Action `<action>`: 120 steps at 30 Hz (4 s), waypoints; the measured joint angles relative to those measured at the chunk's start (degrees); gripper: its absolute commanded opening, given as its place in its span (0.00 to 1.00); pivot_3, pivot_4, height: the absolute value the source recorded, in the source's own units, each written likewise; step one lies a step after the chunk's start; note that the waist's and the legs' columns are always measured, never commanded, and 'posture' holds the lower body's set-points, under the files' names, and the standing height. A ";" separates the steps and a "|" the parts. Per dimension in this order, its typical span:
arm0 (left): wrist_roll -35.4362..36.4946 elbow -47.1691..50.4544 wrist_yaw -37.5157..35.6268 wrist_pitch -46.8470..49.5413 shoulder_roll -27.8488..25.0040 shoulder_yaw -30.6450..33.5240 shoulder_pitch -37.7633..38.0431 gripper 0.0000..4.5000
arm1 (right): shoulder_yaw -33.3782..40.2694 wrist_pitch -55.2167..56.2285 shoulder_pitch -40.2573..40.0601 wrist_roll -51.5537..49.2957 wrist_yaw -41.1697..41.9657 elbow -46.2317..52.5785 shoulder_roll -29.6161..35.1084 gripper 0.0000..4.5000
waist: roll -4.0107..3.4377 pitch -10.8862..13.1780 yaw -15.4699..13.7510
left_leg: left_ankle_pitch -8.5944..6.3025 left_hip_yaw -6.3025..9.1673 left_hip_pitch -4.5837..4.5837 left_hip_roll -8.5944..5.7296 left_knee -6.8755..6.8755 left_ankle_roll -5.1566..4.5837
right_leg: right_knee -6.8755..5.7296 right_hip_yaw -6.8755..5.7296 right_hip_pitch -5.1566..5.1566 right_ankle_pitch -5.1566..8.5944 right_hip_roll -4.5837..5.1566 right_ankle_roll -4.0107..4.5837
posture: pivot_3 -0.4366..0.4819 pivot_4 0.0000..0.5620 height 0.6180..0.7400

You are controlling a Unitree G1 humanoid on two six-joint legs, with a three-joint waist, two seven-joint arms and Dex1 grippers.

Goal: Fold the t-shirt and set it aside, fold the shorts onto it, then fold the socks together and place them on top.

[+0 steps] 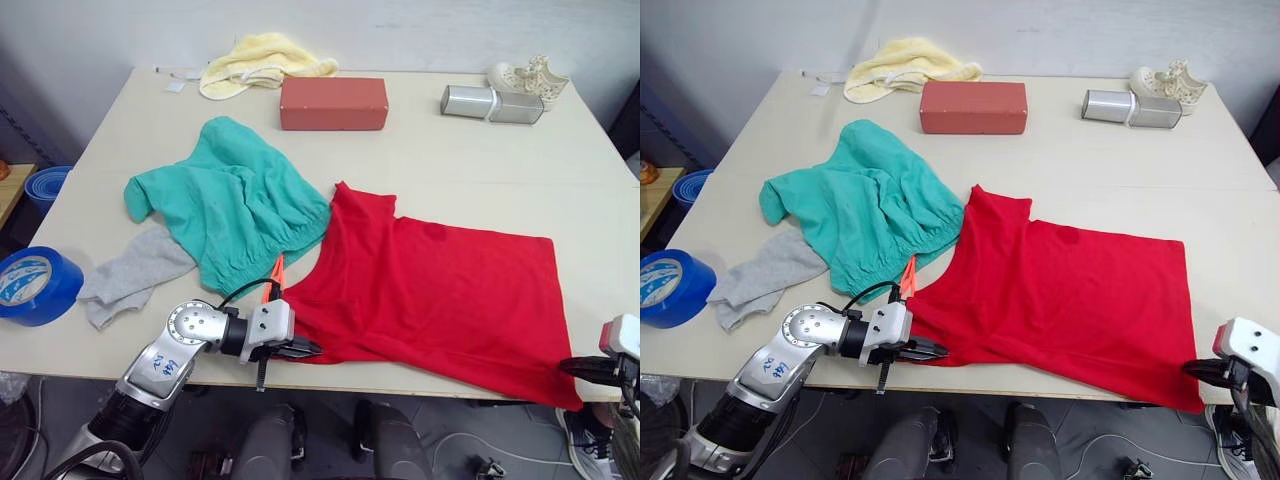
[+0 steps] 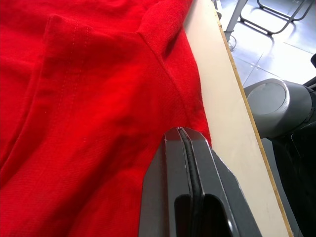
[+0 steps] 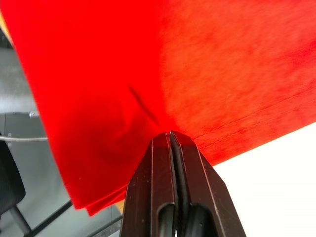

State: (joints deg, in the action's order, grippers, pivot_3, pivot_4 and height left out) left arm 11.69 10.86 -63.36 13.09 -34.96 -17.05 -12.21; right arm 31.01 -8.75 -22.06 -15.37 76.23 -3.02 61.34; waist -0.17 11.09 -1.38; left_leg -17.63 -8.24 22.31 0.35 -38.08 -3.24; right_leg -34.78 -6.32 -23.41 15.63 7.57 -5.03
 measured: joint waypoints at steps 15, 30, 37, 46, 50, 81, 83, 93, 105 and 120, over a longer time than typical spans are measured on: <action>0.37 0.01 -0.01 0.00 0.42 0.01 0.02 0.00 | -5.16 -2.43 1.35 -0.32 1.61 4.52 -0.03 0.46 | -0.03 -0.01 -0.02 | 0.01 -0.02 0.01 0.00 0.00 0.02 | 0.00 0.00 -0.02 0.00 0.01 0.00 | 0.48 0.27 1.00; -0.09 0.03 0.46 0.55 0.47 -0.07 -0.03 0.00 | -7.48 5.35 3.05 2.16 1.23 -1.32 2.39 0.01 | -0.01 -0.01 -0.04 | 0.01 -0.02 0.00 0.00 -0.01 0.02 | 0.00 -0.01 0.02 0.00 0.01 -0.01 | 0.48 0.27 1.00; -0.10 0.48 0.07 2.41 -0.46 -1.01 -1.05 0.00 | -7.31 8.94 7.50 3.20 0.39 -6.32 3.55 0.01 | -0.06 -0.03 0.05 | 0.01 -0.02 -0.02 0.00 -0.02 0.03 | -0.01 -0.01 0.02 0.00 0.00 0.00 | 0.48 0.27 1.00; -0.10 0.72 0.19 2.26 -1.19 -1.52 -1.30 0.00 | -8.80 11.50 12.17 3.93 -0.11 -8.83 3.55 0.01 | -0.12 -0.07 0.11 | 0.02 -0.03 -0.05 0.00 -0.02 0.03 | -0.02 -0.01 0.04 0.00 -0.01 0.00 | 0.48 0.27 1.00; -0.10 0.69 0.54 1.55 -1.19 -1.51 -0.95 0.00 | -10.68 11.23 13.20 5.56 -1.78 -11.84 3.51 0.05 | -0.23 -0.13 0.15 | 0.02 -0.03 -0.06 0.01 -0.01 0.05 | -0.03 -0.01 0.03 0.00 -0.01 0.01 | 0.48 0.27 1.00; -3.38 -6.40 11.54 -1.16 9.05 -0.61 -3.32 0.00 | -14.28 13.84 3.95 0.80 -18.53 9.52 -19.00 0.01 | 0.07 -0.44 -0.13 | 0.01 -0.06 -0.12 -0.01 -0.03 0.03 | -0.07 0.03 0.10 -0.02 -0.02 -0.04 | 0.48 0.27 1.00; -3.99 -6.36 12.67 -1.20 9.06 -0.61 -3.32 0.00 | -12.86 16.05 4.11 1.09 -19.99 6.13 -18.99 0.01 | 0.23 -0.57 -0.16 | 0.01 -0.06 -0.18 -0.02 -0.03 0.03 | -0.06 0.04 0.17 -0.03 0.01 -0.04 | 0.48 0.27 1.00; -2.16 -7.30 12.55 -7.40 7.84 4.09 -1.54 0.00 | -4.41 26.76 6.59 0.50 -22.71 -12.47 -15.14 0.01 | 0.32 -0.71 0.13 | 0.01 -0.06 -0.12 0.04 0.06 0.08 | -0.07 0.06 0.00 0.03 0.01 0.06 | 0.48 0.27 1.00; 2.55 -2.05 2.15 -10.67 1.53 4.68 5.49 0.00 | -3.83 17.58 -8.13 -8.87 -12.52 9.74 -14.75 0.01 | 0.17 -0.71 -0.09 | -0.23 -0.06 -0.10 0.06 0.08 -0.26 | 0.07 0.07 0.04 0.03 -0.01 0.05 | 0.48 0.27 1.00; -3.60 -2.92 8.17 -8.92 1.57 3.40 3.98 0.00 | -3.75 28.05 -1.01 0.74 -20.18 -10.68 -14.11 0.01 | 0.33 -1.05 0.01 | -0.25 -0.05 -0.21 0.08 0.11 -0.23 | 0.17 0.09 0.13 0.03 0.00 0.07 | 0.48 0.27 1.00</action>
State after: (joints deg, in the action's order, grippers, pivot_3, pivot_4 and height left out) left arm 8.09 7.94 -55.19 4.16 -33.40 -13.66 -8.23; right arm 27.25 19.30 -23.07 -14.63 56.05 -13.71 47.23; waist 0.16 10.05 -1.37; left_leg -17.88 -8.29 22.10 0.43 -37.97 -3.47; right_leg -34.61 -6.23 -23.29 15.66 7.57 -4.96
